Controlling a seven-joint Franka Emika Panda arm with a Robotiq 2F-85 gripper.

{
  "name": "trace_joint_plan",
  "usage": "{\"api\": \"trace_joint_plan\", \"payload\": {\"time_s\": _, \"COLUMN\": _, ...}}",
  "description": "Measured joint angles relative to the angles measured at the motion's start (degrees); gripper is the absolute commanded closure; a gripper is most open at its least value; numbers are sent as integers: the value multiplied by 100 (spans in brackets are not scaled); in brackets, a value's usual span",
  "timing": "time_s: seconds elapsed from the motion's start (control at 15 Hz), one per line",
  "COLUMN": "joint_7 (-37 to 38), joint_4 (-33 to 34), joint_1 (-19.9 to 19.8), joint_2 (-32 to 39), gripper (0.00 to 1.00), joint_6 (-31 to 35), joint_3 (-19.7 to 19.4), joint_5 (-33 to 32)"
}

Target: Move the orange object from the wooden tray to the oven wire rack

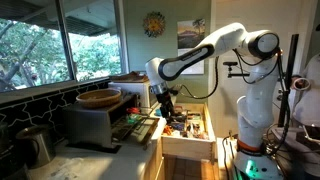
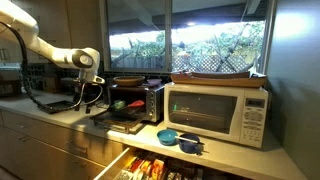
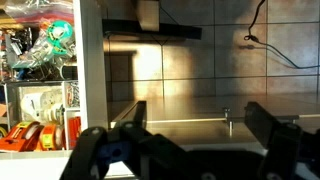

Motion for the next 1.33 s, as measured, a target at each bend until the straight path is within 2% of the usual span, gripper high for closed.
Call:
{"api": "trace_joint_plan", "payload": {"time_s": 0.4, "joint_7": 2, "joint_4": 3, "joint_1": 0, "joint_2": 0, "gripper": 0, "joint_6": 40, "joint_3": -3, "joint_5": 0}}
{"api": "trace_joint_plan", "payload": {"time_s": 0.53, "joint_7": 111, "joint_4": 58, "joint_1": -3, "joint_2": -38, "gripper": 0, "joint_6": 523, "joint_3": -26, "joint_5": 77}}
{"api": "trace_joint_plan", "payload": {"time_s": 0.73, "joint_7": 442, "joint_4": 435, "joint_1": -31, "joint_2": -164, "gripper": 0, "joint_6": 895, "joint_3": -77, "joint_5": 132}}
{"api": "trace_joint_plan", "payload": {"time_s": 1.07, "joint_7": 873, "joint_4": 1398, "joint_1": -210, "joint_2": -308, "gripper": 0, "joint_6": 1054, "joint_3": -268, "joint_5": 183}}
{"api": "trace_joint_plan", "payload": {"time_s": 1.33, "joint_7": 869, "joint_4": 1354, "joint_1": -194, "joint_2": -252, "gripper": 0, "joint_6": 1052, "joint_3": -233, "joint_5": 182}}
